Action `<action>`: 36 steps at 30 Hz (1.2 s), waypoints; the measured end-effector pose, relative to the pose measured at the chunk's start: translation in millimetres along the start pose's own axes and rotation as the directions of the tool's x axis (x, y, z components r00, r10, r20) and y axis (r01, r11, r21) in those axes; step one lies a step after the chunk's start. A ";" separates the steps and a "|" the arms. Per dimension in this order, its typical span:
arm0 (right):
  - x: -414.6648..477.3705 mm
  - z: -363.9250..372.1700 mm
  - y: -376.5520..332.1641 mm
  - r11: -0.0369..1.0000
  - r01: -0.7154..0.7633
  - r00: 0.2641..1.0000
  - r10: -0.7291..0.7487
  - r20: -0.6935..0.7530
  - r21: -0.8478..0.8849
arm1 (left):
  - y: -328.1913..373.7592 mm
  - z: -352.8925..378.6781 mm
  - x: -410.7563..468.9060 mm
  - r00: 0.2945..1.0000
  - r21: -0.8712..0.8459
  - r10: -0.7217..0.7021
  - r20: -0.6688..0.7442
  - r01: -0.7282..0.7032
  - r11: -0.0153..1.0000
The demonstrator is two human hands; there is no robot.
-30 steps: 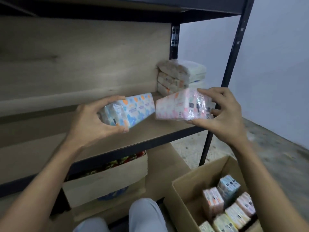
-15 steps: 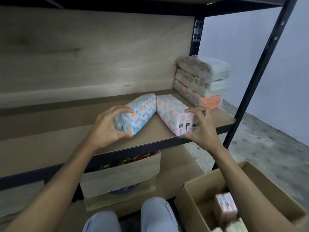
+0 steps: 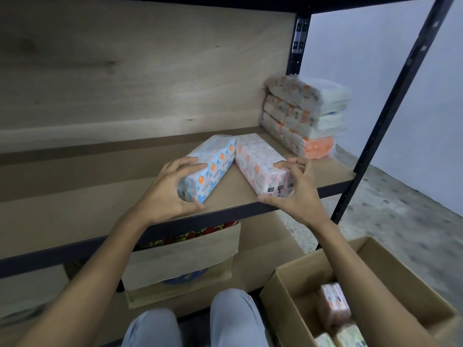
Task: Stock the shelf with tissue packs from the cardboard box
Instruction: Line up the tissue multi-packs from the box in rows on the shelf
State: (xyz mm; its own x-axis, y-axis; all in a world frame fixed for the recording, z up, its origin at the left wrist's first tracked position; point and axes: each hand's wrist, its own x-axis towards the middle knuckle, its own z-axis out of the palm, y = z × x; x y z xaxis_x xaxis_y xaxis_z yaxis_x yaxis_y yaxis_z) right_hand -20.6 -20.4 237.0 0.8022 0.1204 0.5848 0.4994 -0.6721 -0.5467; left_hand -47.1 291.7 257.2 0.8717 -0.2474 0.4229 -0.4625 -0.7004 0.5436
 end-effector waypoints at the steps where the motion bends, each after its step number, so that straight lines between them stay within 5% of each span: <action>1: -0.6 6.2 -5.8 0.999 -0.029 0.998 0.028 -0.061 -0.015 | 3.0 5.1 1.0 0.999 -0.015 -0.020 -0.050 0.020 1.000; 6: 1.8 35.4 -28.8 0.978 -0.184 0.946 0.150 -0.288 -0.094 | 15.5 36.1 8.9 0.913 -0.005 -0.126 -0.389 0.135 0.991; 10: 4.1 42.1 -22.3 0.975 -0.196 0.947 0.161 -0.277 -0.105 | 11.1 43.2 12.9 0.886 -0.007 -0.134 -0.444 0.146 0.989; 18: 13.0 17.4 5.7 0.994 -0.105 0.981 0.109 -0.158 0.033 | -7.7 17.7 11.2 0.931 -0.115 -0.162 -0.326 0.130 0.985; 26: 31.0 -17.6 33.0 0.992 -0.104 0.993 0.100 0.056 0.075 | -37.5 -38.6 7.5 0.982 -0.252 -0.186 -0.025 0.174 0.952; 33: 49.6 -16.2 0.5 0.970 0.012 0.996 -0.033 -0.078 -0.244 | -18.4 -26.8 22.5 0.991 0.325 -0.082 -0.105 0.112 0.939; 36: 61.3 0.4 -20.6 0.882 0.067 0.997 -0.080 -0.009 -0.467 | -2.9 -6.2 33.3 0.990 0.466 -0.009 -0.143 0.075 0.881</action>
State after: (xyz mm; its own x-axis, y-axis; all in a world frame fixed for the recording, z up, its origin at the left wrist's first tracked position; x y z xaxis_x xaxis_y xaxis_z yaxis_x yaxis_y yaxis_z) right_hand 18.4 1.2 283.8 0.7568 0.1676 0.6318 0.3410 -0.9258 -0.1629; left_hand -17.7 289.7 274.1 0.8437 -0.1431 0.5173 -0.2668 -0.9481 0.1728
